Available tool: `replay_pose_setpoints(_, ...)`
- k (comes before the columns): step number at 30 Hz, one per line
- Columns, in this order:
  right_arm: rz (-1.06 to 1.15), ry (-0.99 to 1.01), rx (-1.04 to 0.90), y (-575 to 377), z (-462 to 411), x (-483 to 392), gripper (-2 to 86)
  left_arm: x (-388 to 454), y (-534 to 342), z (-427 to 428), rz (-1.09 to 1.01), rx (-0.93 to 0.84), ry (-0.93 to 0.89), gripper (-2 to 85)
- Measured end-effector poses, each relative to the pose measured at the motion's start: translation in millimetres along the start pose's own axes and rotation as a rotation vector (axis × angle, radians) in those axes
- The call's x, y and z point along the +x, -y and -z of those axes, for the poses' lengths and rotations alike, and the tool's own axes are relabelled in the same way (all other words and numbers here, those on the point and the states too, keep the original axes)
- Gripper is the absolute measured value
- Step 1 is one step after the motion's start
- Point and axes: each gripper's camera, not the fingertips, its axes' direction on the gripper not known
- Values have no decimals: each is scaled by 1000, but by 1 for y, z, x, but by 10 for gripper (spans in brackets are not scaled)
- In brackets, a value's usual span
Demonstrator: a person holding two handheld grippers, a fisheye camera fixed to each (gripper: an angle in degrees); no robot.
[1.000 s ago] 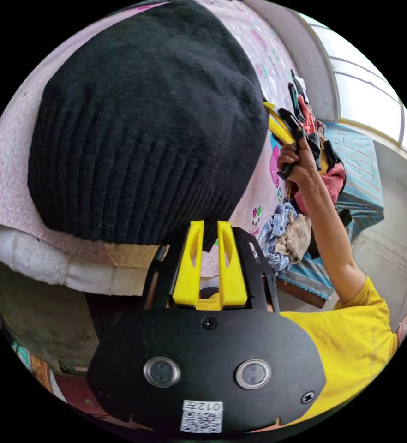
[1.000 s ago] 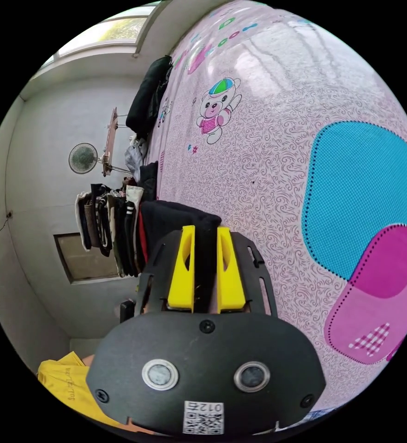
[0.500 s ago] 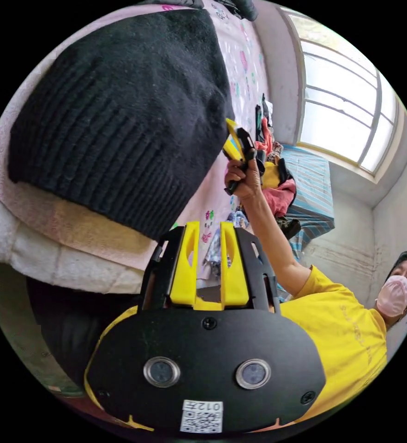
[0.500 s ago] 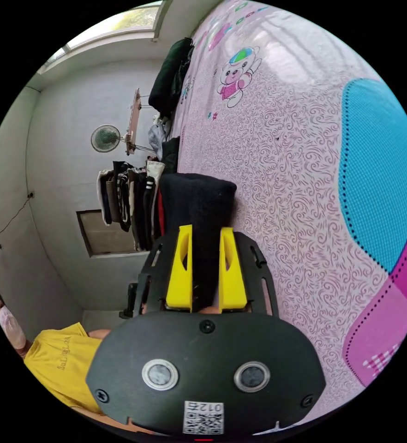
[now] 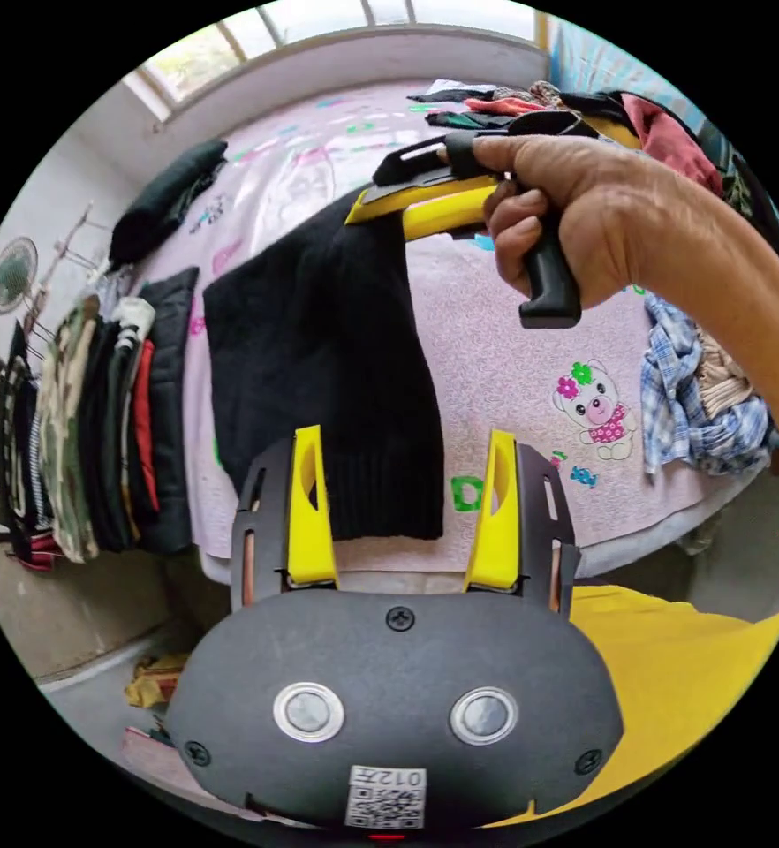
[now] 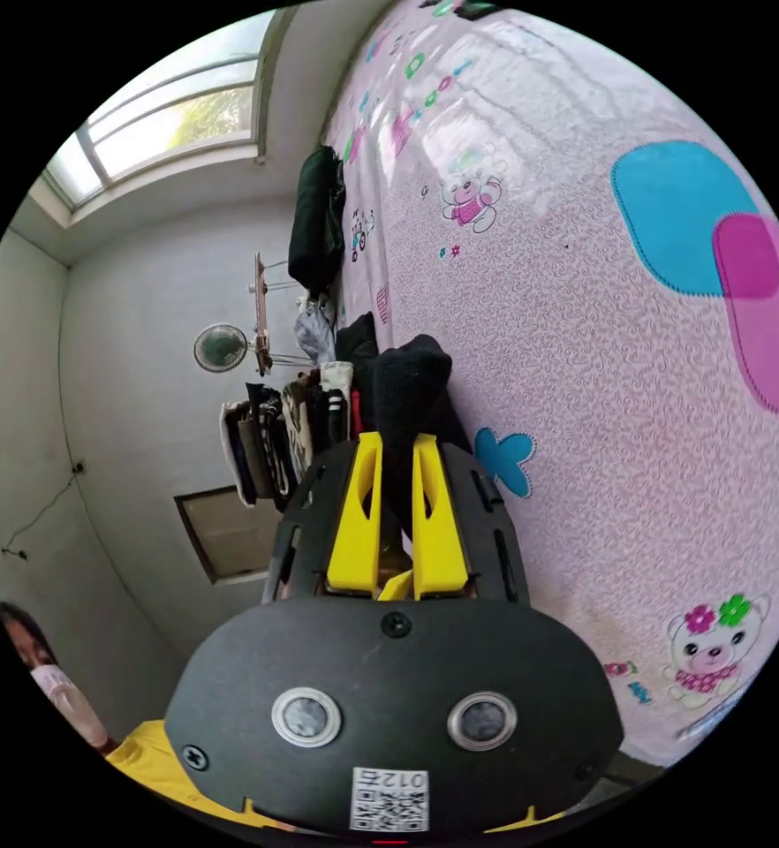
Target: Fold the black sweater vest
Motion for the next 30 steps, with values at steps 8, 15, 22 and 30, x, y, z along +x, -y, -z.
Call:
replay_pose_setpoints(8, -145, 109, 139, -34, 3, -1, 13, 65, 5, -23, -30, -102, 106, 187)
replay_pose_setpoints(15, -195, 51, 154, -39, 7, 22, 26, 91, -5, -50, -134, -177, 247, 42)
replay_pose_setpoints(22, -292, 17, 137, -45, -8, 85, 80, 110, -10, -32, -361, -218, 309, 5)
replay_pose_setpoints(30, -329, 230, 136, -58, -51, 134, 155, 108, -14, -10, -472, -247, 335, 1)
